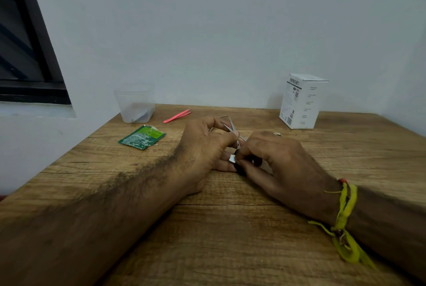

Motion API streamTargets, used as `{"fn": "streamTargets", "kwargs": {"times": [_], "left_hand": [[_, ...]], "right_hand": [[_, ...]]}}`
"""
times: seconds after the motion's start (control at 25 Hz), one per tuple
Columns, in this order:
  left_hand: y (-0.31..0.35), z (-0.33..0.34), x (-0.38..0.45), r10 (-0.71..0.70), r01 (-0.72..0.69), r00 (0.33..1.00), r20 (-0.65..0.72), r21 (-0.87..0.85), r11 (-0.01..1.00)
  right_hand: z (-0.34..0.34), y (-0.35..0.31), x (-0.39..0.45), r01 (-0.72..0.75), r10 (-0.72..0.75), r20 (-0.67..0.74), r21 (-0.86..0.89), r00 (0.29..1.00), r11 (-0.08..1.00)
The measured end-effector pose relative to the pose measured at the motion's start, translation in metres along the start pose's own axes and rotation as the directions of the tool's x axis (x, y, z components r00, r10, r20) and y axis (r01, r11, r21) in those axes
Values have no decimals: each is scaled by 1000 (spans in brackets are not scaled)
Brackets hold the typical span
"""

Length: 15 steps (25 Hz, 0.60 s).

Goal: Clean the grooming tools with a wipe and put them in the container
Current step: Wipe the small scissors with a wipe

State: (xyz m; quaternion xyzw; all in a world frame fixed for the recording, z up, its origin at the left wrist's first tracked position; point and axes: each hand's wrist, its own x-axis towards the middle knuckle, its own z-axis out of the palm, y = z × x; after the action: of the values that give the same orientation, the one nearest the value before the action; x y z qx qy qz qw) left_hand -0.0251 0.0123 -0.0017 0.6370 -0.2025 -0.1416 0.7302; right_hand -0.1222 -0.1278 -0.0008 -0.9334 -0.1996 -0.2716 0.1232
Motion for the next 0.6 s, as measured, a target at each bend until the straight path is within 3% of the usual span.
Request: {"fn": "streamTargets", "kwargs": {"times": [0.6], "left_hand": [[1,1,0,-13,13,1000,14,11,1000]], "right_hand": [[-12,13,-2,66,-74,139,65,988,996]]}}
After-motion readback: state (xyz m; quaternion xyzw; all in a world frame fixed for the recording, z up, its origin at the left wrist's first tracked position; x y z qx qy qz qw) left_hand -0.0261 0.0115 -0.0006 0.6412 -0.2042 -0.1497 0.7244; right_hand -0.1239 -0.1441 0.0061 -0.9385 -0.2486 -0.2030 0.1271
